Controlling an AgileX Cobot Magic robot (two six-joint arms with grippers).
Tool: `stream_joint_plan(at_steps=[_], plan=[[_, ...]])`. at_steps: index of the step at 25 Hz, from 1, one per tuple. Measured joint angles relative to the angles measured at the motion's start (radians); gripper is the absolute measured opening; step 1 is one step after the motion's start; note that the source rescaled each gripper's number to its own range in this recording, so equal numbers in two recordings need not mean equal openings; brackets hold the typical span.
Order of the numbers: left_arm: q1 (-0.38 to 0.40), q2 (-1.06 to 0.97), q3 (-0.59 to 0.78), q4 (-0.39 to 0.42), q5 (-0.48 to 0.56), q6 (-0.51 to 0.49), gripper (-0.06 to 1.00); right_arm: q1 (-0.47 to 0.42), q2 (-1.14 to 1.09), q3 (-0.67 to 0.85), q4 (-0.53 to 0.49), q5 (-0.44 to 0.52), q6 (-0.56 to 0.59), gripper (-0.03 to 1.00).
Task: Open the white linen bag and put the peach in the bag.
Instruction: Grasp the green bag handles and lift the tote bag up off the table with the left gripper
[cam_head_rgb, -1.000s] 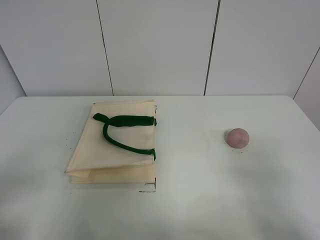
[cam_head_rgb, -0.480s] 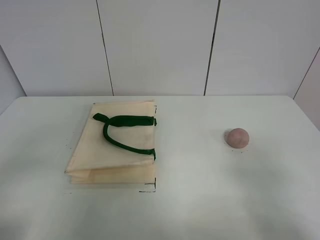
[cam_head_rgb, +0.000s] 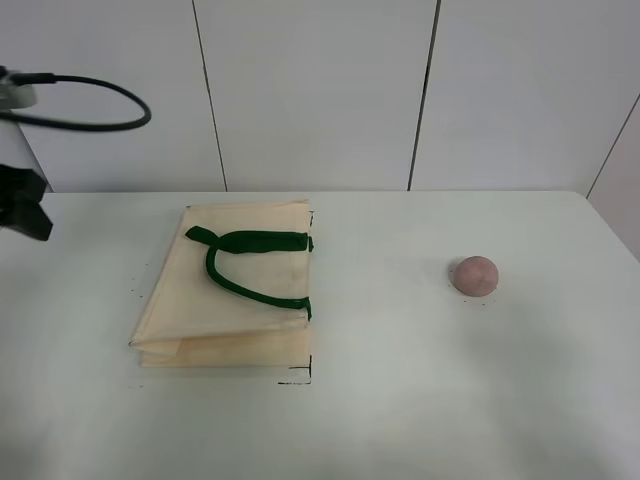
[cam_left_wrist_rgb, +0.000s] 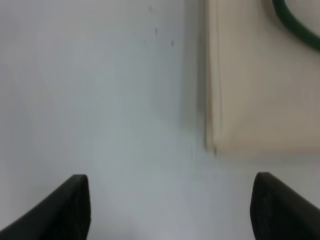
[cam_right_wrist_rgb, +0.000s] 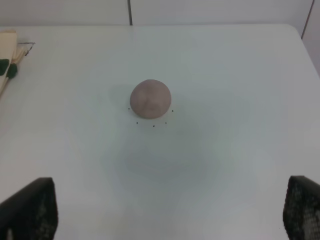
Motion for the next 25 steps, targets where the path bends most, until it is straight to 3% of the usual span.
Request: stream_joint_plan(at_steps=[7, 12, 20, 25], plan=[[0.0, 0.439, -0.363, 0.0, 0.009, 0.0, 1.0, 0.0, 0.0, 0.0, 0.0, 0.0, 0.0, 1.0], [-0.006, 0.629, -0.526, -0.001, 0.071, -0.021, 1.0, 0.0, 0.0, 0.0, 0.0, 0.0, 0.0, 1.0], [-0.147, 0.762, -0.567, 0.0, 0.073, -0.134, 1.0, 0.0, 0.0, 0.0, 0.0, 0.0, 0.0, 1.0], [-0.228, 0.825, -0.571, -0.004, 0.016, -0.179, 1.0, 0.0, 0.0, 0.0, 0.0, 0.0, 0.0, 1.0]])
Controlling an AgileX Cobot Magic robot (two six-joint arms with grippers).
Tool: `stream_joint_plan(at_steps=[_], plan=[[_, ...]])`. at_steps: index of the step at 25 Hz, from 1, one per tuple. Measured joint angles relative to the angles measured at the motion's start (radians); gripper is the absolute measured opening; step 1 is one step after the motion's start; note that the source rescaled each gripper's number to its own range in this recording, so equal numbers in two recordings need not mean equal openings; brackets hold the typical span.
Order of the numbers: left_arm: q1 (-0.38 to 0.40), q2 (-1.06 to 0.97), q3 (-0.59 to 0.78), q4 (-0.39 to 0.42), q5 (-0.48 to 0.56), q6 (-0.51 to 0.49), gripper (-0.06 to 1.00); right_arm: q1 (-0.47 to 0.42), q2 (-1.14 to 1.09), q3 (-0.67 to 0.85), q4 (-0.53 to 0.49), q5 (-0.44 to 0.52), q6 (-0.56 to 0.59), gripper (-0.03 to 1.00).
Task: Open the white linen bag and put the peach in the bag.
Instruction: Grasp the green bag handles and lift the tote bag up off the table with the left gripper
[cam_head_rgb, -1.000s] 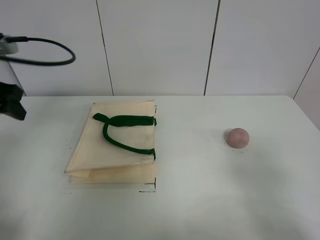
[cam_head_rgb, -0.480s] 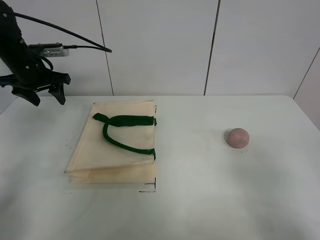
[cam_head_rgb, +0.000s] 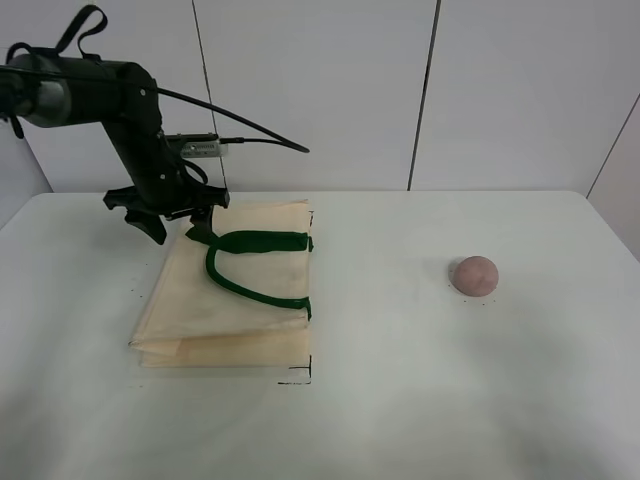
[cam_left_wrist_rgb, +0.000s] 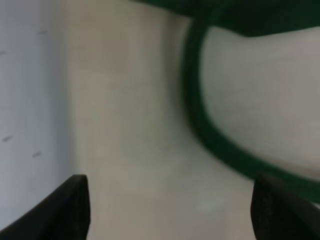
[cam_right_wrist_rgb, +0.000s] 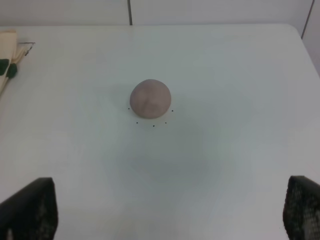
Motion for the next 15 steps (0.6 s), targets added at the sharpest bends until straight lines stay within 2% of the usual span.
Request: stream_joint_plan(at_steps=[15], plan=[[-0.019, 0.196, -0.051, -0.031, -0.149, -0.037, 1.0, 0.0, 0.0, 0.0, 0.0, 0.0, 0.0, 1.0]])
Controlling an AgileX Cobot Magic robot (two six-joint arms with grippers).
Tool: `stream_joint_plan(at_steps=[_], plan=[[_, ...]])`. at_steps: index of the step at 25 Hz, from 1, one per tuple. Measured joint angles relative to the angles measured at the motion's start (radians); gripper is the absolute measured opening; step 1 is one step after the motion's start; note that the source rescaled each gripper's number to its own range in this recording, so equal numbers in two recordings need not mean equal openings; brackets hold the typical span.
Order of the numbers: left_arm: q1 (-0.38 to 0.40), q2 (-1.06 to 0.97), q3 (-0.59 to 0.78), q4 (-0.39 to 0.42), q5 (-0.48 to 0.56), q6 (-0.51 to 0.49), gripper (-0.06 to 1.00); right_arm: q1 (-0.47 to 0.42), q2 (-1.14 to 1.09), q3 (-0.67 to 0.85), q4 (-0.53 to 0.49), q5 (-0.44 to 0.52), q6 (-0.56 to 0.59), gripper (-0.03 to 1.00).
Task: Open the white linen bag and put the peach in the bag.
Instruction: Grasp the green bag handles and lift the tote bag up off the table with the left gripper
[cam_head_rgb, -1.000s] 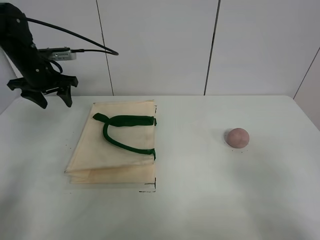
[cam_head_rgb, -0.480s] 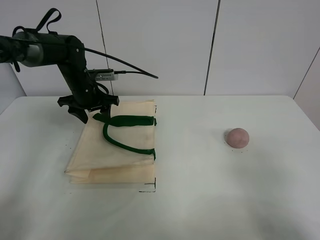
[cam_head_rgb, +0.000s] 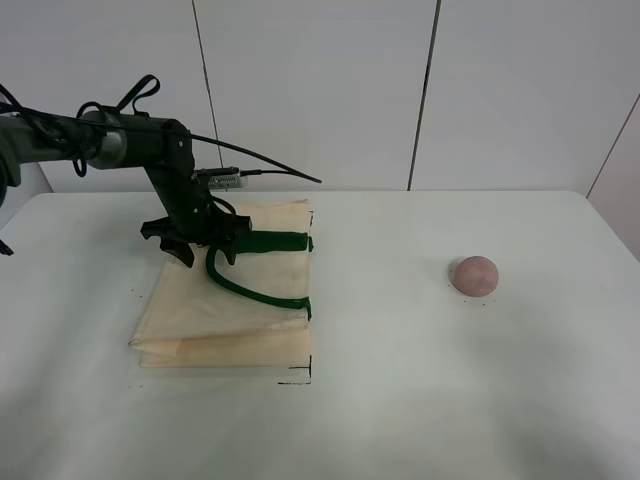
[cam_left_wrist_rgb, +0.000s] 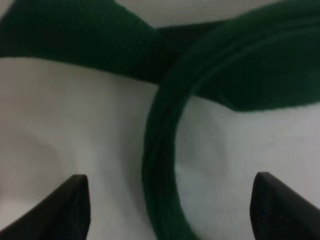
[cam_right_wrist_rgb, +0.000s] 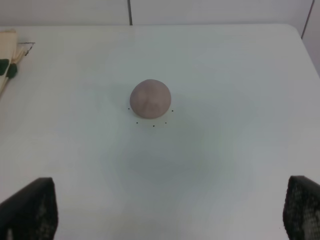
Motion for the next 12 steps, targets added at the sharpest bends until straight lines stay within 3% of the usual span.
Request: stream_joint_plan(at_steps=[7, 9, 12], plan=[[0.0, 0.052, -0.002, 0.0, -0.028, -0.006, 0.99, 0.0, 0.0, 0.0, 0.0, 0.0, 0.0, 1.0], [0.0, 0.059, -0.005, -0.001, -0.027, -0.007, 0.93, 0.0, 0.0, 0.0, 0.0, 0.0, 0.0, 1.0], [0.0, 0.063, -0.007, -0.006, -0.026, -0.009, 0.76, 0.0, 0.0, 0.0, 0.0, 0.0, 0.0, 1.0]])
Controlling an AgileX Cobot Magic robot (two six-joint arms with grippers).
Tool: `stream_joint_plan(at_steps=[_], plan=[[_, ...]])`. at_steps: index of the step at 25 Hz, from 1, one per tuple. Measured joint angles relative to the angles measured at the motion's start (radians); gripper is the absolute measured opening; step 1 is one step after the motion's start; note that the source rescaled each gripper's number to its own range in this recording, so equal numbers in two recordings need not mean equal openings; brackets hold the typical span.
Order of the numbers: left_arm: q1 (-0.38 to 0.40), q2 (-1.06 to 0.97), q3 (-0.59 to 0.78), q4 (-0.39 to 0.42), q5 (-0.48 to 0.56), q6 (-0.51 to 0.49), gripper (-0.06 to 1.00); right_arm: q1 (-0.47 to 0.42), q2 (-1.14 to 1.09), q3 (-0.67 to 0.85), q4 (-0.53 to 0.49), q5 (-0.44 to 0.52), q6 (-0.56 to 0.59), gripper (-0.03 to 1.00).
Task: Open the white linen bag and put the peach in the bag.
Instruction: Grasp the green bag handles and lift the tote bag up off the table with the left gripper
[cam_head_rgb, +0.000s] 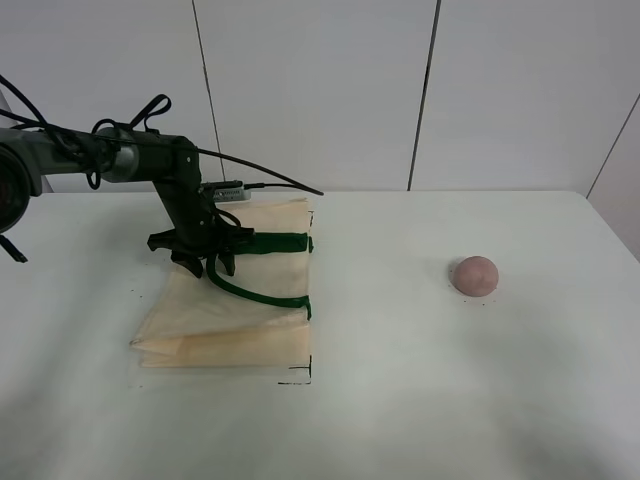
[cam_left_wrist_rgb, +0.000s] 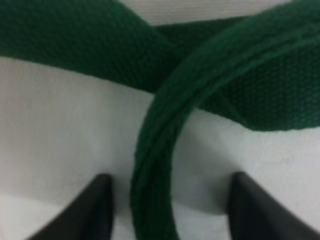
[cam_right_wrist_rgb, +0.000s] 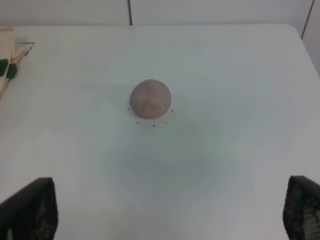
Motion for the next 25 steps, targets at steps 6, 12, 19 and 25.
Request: stream_joint_plan(at_steps=[6, 12, 19, 25], plan=[[-0.002, 0.001, -0.006, -0.011, 0.001, -0.002, 0.05, 0.0, 0.0, 0.0, 0.0, 0.0, 0.0, 1.0], [-0.002, 0.012, -0.055, -0.007, 0.081, -0.002, 0.0, 0.0, 0.0, 0.0, 0.0, 0.0, 0.0, 1.0], [-0.002, 0.03, -0.279, -0.002, 0.355, -0.002, 0.0, 0.0, 0.0, 0.0, 0.0, 0.0, 0.0, 1.0], [-0.002, -0.002, -0.458, -0.001, 0.39, 0.037, 0.0, 0.0, 0.0, 0.0, 0.0, 0.0, 0.0, 1.0]])
